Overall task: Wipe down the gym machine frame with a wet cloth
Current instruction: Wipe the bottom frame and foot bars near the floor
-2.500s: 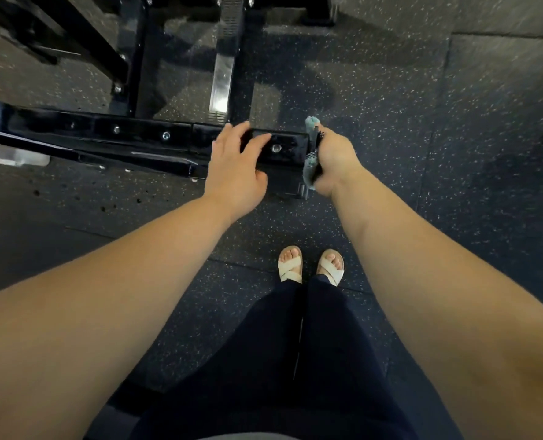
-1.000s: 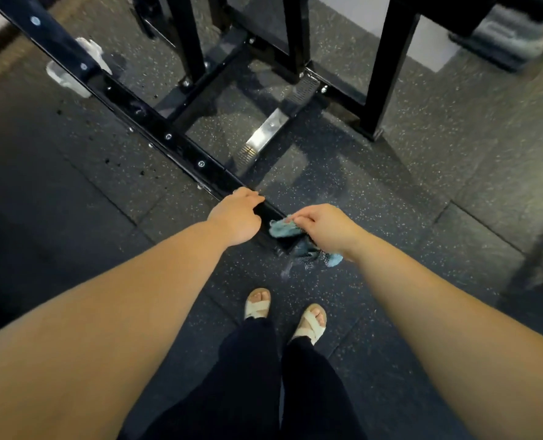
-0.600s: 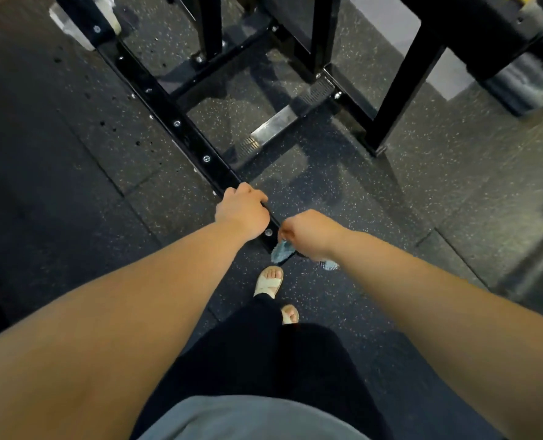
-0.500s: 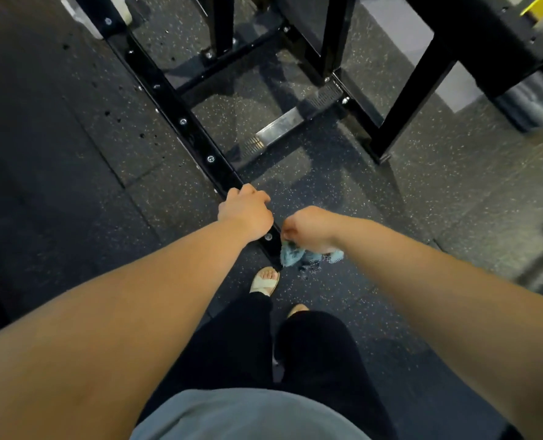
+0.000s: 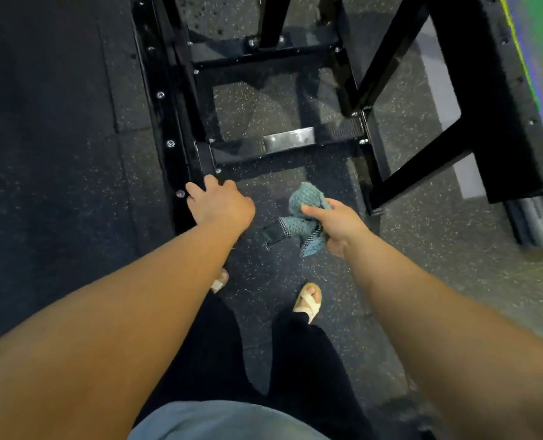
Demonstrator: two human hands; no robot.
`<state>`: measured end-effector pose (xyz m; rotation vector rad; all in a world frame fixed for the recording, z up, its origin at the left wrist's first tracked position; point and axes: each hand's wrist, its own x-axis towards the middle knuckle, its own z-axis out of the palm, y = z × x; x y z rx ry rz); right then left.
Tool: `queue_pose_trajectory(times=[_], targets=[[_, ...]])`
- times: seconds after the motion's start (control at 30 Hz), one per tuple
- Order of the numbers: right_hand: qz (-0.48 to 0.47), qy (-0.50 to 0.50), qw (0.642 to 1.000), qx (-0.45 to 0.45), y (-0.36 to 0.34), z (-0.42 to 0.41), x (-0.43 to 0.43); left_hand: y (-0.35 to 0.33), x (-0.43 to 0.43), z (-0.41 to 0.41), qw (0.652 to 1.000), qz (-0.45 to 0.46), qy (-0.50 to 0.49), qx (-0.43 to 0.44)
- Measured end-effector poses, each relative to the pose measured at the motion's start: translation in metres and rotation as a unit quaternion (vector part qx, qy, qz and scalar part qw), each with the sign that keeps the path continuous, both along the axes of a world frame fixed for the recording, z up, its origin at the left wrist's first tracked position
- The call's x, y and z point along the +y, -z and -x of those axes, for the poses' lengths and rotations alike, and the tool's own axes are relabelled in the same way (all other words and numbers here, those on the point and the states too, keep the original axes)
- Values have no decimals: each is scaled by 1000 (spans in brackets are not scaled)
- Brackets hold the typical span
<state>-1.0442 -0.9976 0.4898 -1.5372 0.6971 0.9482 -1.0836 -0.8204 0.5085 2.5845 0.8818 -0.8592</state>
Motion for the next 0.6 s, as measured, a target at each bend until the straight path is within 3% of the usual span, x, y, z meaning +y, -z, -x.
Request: queue_pose_trajectory(times=[0.2,0.37,0.6], targets=[[74,-36,997,-1,36,-64,-62,36,-77,-30,988,116,-82,-57],[113,-94,989,8,87,-111,-51,89,-82,-61,969,214,-122,0],[143,-134,980,-22,200,-181,-11,188,-44,-128,968,213,-132,15]])
